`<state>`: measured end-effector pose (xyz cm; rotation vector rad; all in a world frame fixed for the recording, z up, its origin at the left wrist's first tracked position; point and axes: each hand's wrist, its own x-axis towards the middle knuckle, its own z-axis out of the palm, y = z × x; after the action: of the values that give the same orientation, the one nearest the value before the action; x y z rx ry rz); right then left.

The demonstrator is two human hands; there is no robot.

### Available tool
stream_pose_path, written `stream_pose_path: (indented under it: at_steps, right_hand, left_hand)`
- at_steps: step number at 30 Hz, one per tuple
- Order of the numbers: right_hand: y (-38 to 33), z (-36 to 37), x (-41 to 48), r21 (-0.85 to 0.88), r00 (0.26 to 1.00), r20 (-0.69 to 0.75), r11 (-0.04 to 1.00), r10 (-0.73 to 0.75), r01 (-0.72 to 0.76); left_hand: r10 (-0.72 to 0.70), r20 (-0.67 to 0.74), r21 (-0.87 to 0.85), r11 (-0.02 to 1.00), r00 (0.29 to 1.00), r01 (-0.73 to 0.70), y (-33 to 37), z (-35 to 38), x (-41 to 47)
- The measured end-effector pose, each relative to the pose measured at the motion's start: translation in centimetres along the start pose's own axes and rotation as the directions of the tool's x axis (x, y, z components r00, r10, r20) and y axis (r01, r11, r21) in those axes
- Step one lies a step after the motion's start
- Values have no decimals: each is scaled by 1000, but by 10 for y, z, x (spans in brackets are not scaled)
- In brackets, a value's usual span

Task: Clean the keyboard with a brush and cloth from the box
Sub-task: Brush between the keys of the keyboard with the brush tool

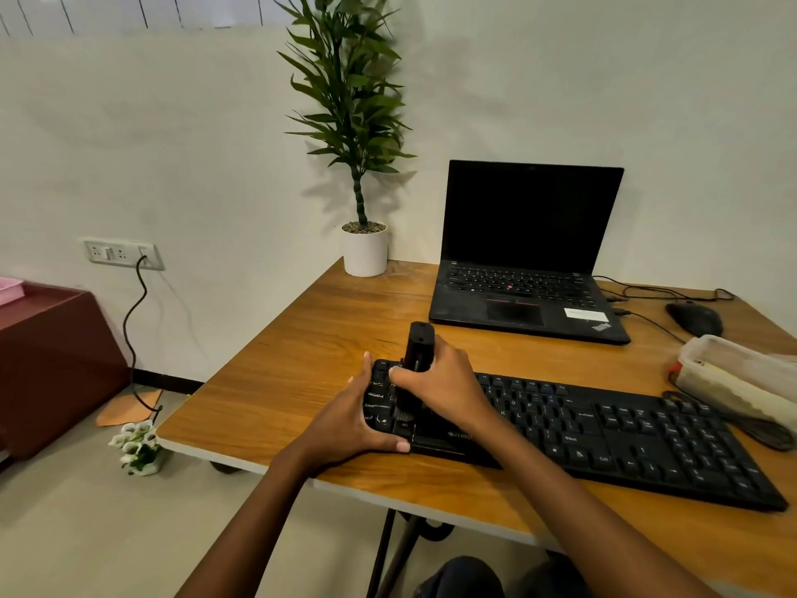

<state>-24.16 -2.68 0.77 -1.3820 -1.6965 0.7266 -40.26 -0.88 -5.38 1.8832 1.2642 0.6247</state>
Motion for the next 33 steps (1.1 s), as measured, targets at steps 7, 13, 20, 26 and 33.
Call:
stream_pose_path:
  at_steps: [7, 13, 20, 26, 33]
  right_hand:
    - [2, -12, 25, 26, 993, 71, 995, 91, -93]
    - [20, 12, 41, -12, 997, -63, 999, 45, -46]
    - [9, -2, 56, -24, 997, -4, 997, 79, -79]
    - [19, 18, 39, -86, 1000, -7, 996, 31, -31]
    - [16, 9, 63, -42, 990, -117, 995, 82, -88]
  left_hand:
    - [-17, 21, 12, 1000, 1000, 17, -2, -3, 0]
    - [-22, 4, 10, 1000, 1000, 22, -1, -1, 0]
    - [-22, 3, 11, 1000, 1000, 22, -4, -1, 1]
    - [-21, 4, 15, 1000, 1000, 21, -5, -1, 3]
    - [-19, -6, 14, 1000, 1000, 19, -4, -1, 3]
